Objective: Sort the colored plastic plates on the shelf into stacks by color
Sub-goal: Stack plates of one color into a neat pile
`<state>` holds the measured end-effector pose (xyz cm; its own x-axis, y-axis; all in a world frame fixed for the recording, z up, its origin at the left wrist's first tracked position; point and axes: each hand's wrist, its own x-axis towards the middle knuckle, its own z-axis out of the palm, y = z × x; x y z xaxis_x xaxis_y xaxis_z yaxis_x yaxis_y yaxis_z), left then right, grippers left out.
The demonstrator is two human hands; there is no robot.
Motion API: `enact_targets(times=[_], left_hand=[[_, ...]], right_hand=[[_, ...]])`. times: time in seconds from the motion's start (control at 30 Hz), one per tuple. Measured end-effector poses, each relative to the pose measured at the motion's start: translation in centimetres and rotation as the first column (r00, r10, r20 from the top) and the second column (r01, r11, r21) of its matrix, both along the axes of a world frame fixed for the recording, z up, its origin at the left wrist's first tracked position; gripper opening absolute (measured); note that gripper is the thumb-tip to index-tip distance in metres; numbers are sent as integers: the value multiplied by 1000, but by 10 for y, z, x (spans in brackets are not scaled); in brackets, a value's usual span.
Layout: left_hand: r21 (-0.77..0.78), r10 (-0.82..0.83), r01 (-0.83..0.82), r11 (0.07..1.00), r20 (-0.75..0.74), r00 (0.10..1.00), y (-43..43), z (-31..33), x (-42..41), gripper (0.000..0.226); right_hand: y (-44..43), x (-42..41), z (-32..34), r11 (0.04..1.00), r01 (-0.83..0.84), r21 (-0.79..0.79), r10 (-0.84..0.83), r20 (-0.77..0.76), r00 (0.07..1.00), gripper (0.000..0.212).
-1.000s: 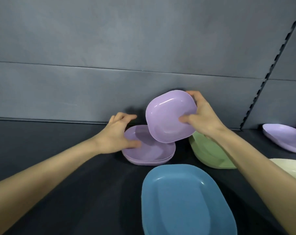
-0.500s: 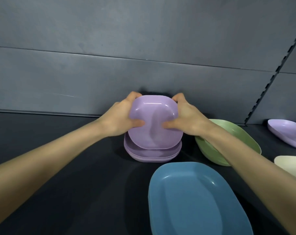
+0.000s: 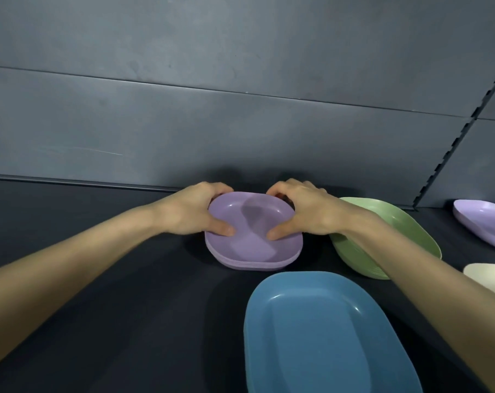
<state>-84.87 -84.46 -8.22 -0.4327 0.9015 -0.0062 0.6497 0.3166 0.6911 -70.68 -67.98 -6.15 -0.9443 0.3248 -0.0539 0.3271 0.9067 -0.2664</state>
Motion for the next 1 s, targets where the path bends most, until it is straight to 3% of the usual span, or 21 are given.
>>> enact_targets(times=[0.27,0.33,0.4,0.47,0.6,0.73,1.0], left_hand=[[-87,-48,46,995,-24,999,2,2,0,49],[-137,-76,58,989,-128,989,2,4,0,49],[-171,-106,55,984,-308,945,2,9,4,63],[-141,-95,39,989,-415,905,2,17,8,78],[-42,-78,66,997,-531,844,4,47,26,67],[76,-15,82,994,-632,775,16,81,58,59],[230,60,147,962,-706,705,39,101,183,56]], right_hand=[[-5,1,7,991,-28,128,14,108,994,69],[-6,1,9,988,-20,153,-2,139,990,70],[-6,4,14,982,3,187,-28,129,991,70],[-4,8,24,981,40,189,-49,47,998,67],[1,33,57,989,97,116,-75,-184,980,56],[8,76,88,970,170,172,-103,-341,934,51],[21,209,102,926,289,244,-156,-450,879,44]])
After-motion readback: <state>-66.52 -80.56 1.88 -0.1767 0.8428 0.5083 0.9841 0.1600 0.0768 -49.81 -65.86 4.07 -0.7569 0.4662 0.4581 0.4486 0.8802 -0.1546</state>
